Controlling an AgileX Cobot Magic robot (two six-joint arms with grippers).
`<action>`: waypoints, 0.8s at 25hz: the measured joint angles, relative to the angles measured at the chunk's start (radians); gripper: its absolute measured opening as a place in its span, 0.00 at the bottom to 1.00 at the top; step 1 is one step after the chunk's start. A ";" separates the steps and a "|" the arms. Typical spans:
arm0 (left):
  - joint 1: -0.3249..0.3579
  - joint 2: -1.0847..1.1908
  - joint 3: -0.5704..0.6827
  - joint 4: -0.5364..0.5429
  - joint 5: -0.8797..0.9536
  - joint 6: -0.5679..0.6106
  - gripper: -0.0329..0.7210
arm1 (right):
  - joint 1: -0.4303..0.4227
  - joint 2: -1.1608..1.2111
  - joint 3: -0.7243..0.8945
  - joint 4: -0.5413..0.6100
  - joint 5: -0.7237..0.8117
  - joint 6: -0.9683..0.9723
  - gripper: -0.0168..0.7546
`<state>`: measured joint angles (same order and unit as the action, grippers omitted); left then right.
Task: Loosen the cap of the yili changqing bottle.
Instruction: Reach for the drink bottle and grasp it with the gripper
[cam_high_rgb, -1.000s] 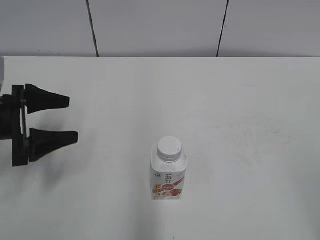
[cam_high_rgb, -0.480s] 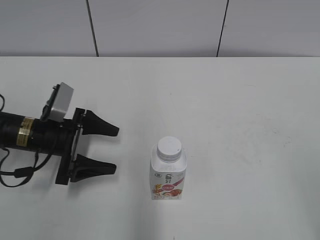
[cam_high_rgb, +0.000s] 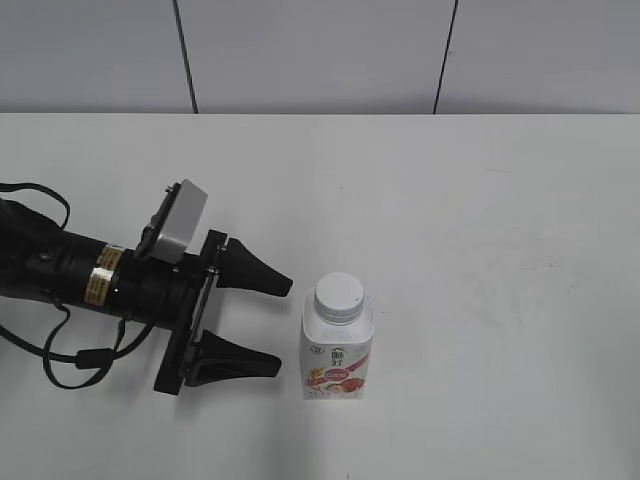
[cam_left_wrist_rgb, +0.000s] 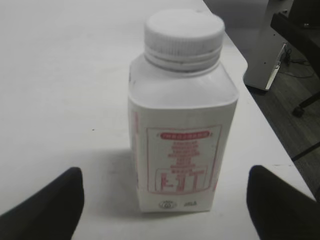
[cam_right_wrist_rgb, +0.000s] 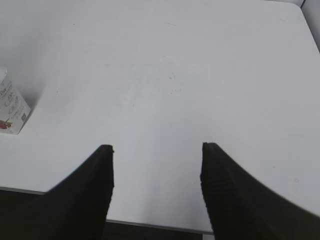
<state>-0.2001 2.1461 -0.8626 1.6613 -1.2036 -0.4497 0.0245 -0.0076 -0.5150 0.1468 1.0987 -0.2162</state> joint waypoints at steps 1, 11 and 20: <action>-0.013 0.000 0.000 -0.009 0.000 0.000 0.84 | 0.000 0.000 0.000 0.000 0.000 0.000 0.60; -0.105 0.003 0.000 -0.137 0.000 -0.002 0.83 | 0.000 0.000 0.000 0.000 0.000 0.000 0.60; -0.147 0.025 0.000 -0.226 -0.003 -0.002 0.83 | 0.000 0.000 0.000 0.000 0.000 0.000 0.60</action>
<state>-0.3467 2.1709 -0.8626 1.4354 -1.2063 -0.4517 0.0245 -0.0076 -0.5150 0.1468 1.0987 -0.2162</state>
